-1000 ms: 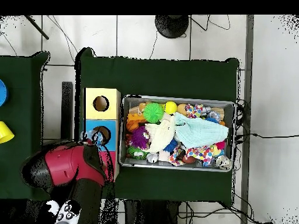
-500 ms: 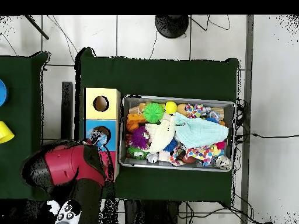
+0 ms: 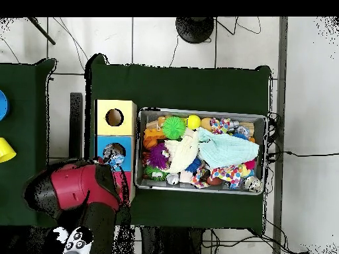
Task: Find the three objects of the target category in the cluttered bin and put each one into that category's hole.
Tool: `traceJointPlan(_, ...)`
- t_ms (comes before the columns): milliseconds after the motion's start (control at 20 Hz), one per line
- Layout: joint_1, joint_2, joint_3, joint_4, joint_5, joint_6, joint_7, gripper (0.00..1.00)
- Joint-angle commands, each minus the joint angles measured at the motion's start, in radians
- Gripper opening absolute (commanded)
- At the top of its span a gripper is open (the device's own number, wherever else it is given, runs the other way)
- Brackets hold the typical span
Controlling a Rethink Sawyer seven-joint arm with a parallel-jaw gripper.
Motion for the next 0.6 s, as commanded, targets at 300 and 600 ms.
traceJointPlan(300, -0.036, 0.042, 0.025, 0.081, 0.038, -0.026, 0.256, 1.00)
traceJointPlan(600, -0.068, 0.019, 0.055, 0.109, 0.070, -0.031, 0.240, 1.00)
